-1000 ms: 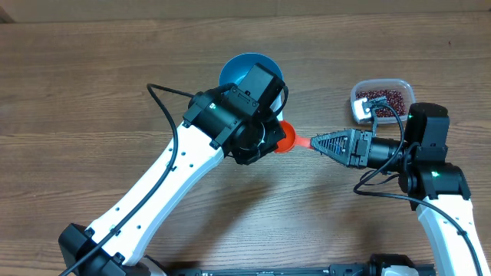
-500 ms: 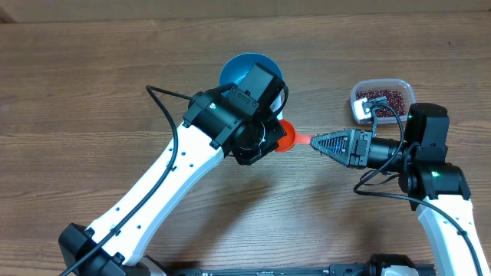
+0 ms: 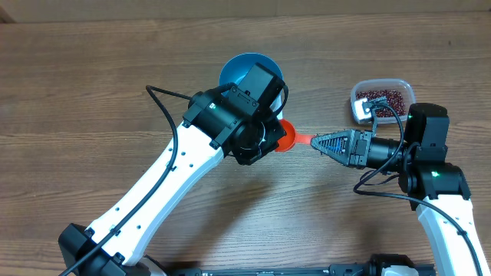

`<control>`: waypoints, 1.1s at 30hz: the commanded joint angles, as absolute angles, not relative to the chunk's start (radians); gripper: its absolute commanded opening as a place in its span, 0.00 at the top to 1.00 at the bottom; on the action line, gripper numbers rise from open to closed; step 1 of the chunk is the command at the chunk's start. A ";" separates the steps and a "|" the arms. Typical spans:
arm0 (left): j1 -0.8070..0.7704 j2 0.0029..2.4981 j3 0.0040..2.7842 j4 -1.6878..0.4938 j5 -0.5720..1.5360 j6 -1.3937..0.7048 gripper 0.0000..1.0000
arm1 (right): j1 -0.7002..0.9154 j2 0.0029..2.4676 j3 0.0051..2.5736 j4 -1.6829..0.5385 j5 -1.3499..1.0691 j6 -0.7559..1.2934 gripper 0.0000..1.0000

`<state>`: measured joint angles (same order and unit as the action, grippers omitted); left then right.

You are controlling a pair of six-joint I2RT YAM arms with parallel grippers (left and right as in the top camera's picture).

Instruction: Scoop item into bowl and weigh 150g on scale

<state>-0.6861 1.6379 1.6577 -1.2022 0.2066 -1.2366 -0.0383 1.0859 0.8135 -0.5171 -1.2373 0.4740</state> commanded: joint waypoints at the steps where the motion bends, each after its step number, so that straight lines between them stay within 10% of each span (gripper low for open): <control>1: -0.688 1.651 1.669 -1.204 0.199 -1.256 0.91 | -0.034 1.084 0.835 -0.510 -1.247 0.471 0.96; 6: -0.688 1.652 1.669 -1.205 0.199 -1.256 0.05 | -0.034 1.084 0.835 -0.511 -1.247 0.471 0.96; 7: -0.688 1.652 1.669 -1.205 0.199 -1.256 0.00 | -0.034 1.084 0.835 -0.512 -1.247 0.471 0.96; 33: -0.680 1.568 1.671 -1.295 0.147 -0.922 0.01 | -0.034 1.084 0.835 -0.563 -1.114 0.437 0.96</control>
